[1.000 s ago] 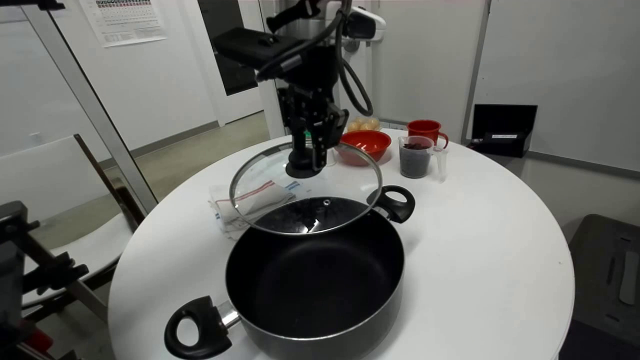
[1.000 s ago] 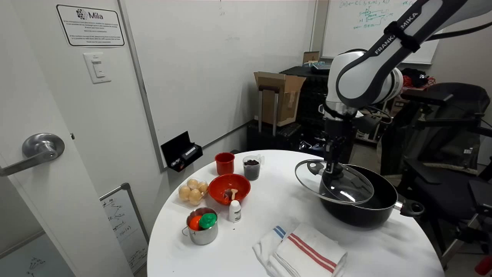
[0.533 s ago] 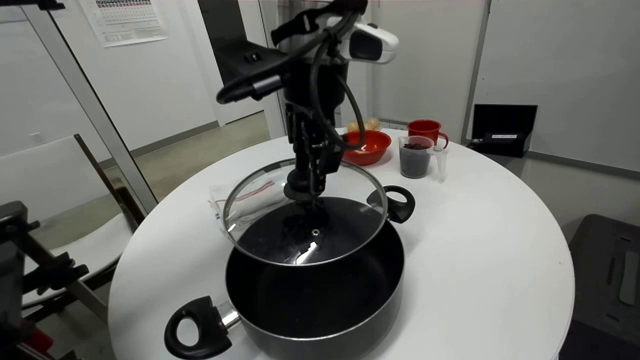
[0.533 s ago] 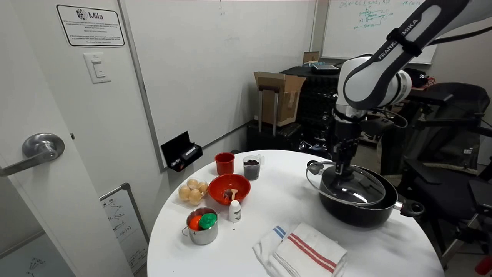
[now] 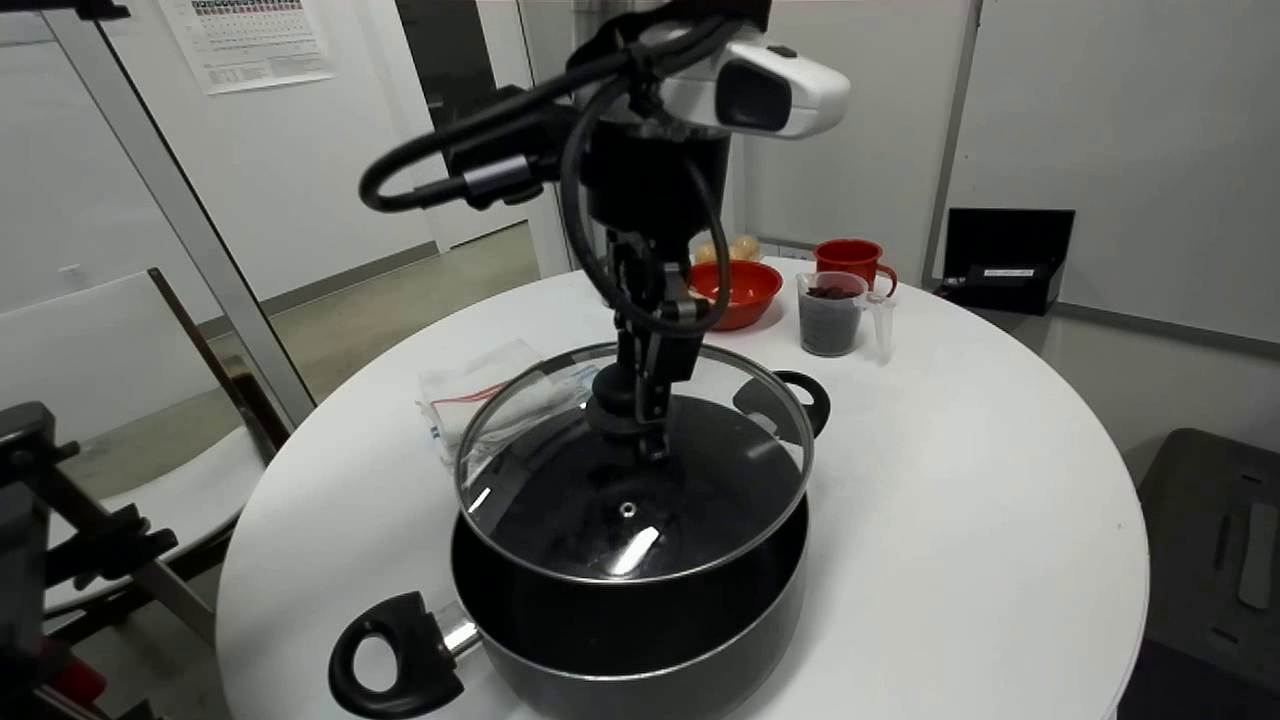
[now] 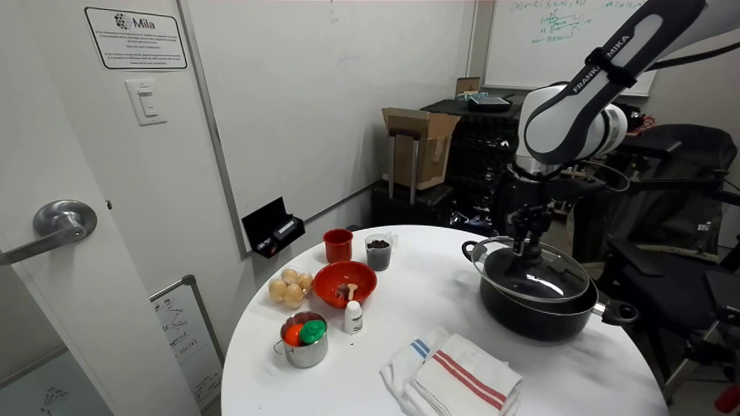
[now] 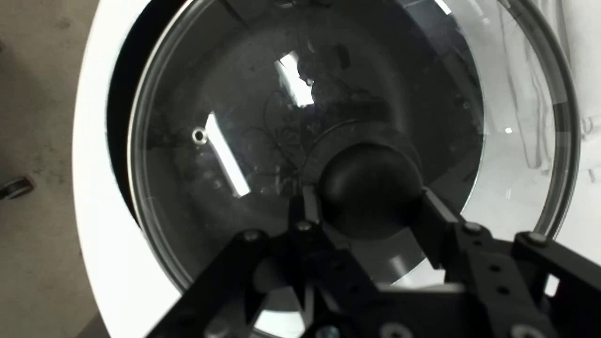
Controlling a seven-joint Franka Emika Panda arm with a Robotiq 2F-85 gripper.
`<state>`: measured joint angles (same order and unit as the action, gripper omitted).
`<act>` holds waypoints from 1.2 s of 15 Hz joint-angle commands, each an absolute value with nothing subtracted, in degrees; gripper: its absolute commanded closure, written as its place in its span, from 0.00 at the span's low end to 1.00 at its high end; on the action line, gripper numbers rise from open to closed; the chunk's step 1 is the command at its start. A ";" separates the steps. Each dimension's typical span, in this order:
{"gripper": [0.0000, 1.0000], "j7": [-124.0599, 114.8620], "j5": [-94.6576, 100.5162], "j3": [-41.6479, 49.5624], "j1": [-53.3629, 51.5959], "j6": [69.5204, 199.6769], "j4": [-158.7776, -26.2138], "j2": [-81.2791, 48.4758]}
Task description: Pick up the lid and then place it on the pot
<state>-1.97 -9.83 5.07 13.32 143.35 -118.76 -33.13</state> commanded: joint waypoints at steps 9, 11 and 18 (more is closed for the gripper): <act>0.75 -14.38 -10.48 9.54 10.11 147.97 -122.41 -33.07; 0.75 -15.45 -10.72 9.86 10.28 148.36 -122.74 -33.28; 0.75 -16.61 -10.77 9.68 10.10 148.66 -122.67 -33.58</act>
<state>-15.94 -9.83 9.40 11.18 147.63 -122.04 -34.52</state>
